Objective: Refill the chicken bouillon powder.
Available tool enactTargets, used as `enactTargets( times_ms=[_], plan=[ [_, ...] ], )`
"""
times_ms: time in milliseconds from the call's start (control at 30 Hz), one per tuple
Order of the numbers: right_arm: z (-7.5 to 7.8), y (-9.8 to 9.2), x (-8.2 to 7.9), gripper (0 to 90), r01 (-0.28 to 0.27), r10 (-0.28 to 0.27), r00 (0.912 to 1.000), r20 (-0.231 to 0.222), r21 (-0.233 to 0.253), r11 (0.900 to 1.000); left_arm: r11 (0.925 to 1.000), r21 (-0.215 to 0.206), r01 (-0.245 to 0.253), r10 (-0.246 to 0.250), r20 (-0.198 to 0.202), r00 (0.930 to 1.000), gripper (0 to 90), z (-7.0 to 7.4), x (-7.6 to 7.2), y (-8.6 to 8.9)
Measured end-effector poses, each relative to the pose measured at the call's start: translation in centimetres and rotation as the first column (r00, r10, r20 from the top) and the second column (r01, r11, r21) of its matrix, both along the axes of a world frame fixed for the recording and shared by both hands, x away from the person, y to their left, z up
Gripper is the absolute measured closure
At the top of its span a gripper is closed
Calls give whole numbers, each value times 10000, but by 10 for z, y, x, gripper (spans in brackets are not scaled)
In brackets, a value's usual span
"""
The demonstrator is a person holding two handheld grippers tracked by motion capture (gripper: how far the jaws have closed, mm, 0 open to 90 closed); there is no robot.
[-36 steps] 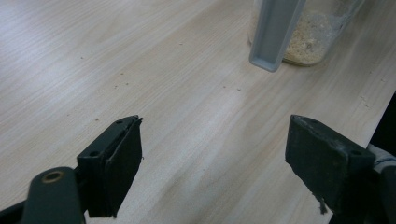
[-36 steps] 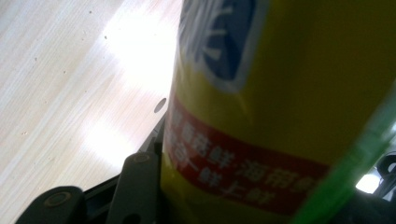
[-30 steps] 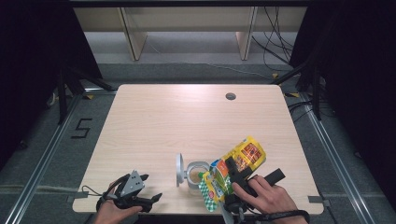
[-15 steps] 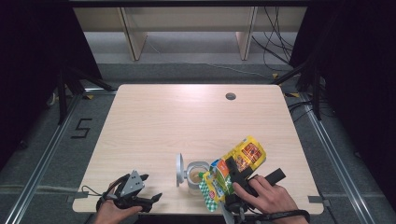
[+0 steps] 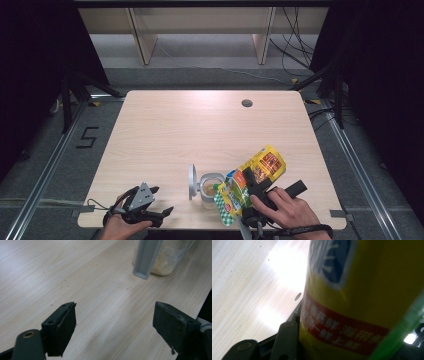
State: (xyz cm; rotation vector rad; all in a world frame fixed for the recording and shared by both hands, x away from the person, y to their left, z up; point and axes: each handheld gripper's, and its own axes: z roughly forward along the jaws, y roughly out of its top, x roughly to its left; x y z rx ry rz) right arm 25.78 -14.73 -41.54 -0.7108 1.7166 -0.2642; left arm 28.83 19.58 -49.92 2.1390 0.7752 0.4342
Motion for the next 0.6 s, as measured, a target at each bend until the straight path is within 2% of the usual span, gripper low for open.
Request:
enactTargets(
  times_ms=[67, 233, 267, 600],
  plan=[
    [0, 0, 0, 604, 0, 0, 10000, -26, -6, 10000, 10000, 92, 18, -17, -40, 10000, 184, 1, 0, 0],
    [2, -1, 1, 604, 1, -3, 9999, -133, -130, 9999, 10000, -6, 5, -5, 10, 10000, 184, 0, 0, 0],
    [1, -2, 0, 604, 34, -34, 10000, -40, 33, 10000, 10000, -23, 1, -1, 17, 10000, 184, 0, 0, 0],
    [0, -2, 1, 604, 3, -3, 10000, -52, 4, 10000, 10000, 33, 87, -87, -60, 9999, 189, 1, 0, 0]
  ],
)
